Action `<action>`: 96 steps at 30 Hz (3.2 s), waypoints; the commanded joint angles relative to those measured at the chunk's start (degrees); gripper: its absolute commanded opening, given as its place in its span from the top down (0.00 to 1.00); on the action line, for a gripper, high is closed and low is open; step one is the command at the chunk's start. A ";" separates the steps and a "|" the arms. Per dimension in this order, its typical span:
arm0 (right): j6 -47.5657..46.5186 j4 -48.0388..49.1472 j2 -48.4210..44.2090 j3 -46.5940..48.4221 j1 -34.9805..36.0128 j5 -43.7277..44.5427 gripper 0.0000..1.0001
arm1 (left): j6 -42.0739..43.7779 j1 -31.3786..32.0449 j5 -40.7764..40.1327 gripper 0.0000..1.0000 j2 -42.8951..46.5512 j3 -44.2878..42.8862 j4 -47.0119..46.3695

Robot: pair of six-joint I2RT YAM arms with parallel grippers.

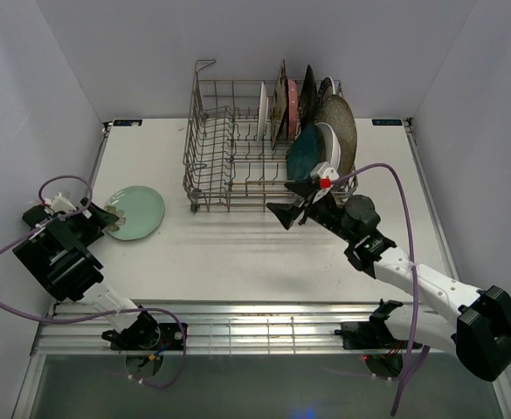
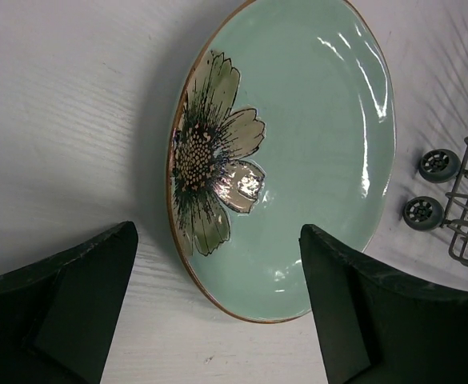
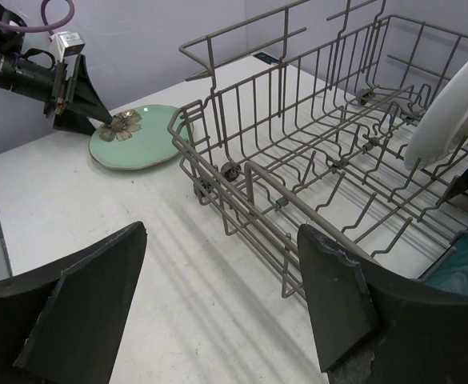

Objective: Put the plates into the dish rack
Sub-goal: Pick up the plate at the center of the board.

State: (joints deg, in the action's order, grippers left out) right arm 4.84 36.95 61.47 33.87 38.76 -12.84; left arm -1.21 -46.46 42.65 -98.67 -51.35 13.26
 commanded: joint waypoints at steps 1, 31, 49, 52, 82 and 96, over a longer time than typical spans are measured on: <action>1.14 4.62 -2.41 -0.73 0.26 -0.35 0.19 | -1.16 -0.21 1.03 0.08 -0.55 -1.12 -0.60; 0.61 4.10 -9.53 -4.95 0.26 0.45 0.18 | -0.72 -0.21 5.69 0.79 -1.70 -1.03 -0.60; 0.87 3.39 -10.15 -5.04 0.26 -0.17 0.18 | 0.95 -0.30 12.63 1.00 11.64 2.30 1.33; 1.05 2.87 -8.83 -4.16 0.26 -1.22 0.18 | 0.95 -0.30 11.23 1.00 18.05 3.54 1.16; 9.48 11.12 14.80 8.23 0.26 -24.77 0.19 | 5.69 -0.21 20.54 1.00 34.52 -11.48 21.98; 16.07 19.38 21.85 10.78 0.35 -27.59 0.15 | 2.44 -0.21 27.22 1.00 32.31 -24.93 28.75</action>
State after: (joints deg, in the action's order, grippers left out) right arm 18.83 50.54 82.74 41.93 38.76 -39.09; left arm 3.88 -46.44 62.59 -68.66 -71.09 41.93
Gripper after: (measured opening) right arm 0.847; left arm 0.193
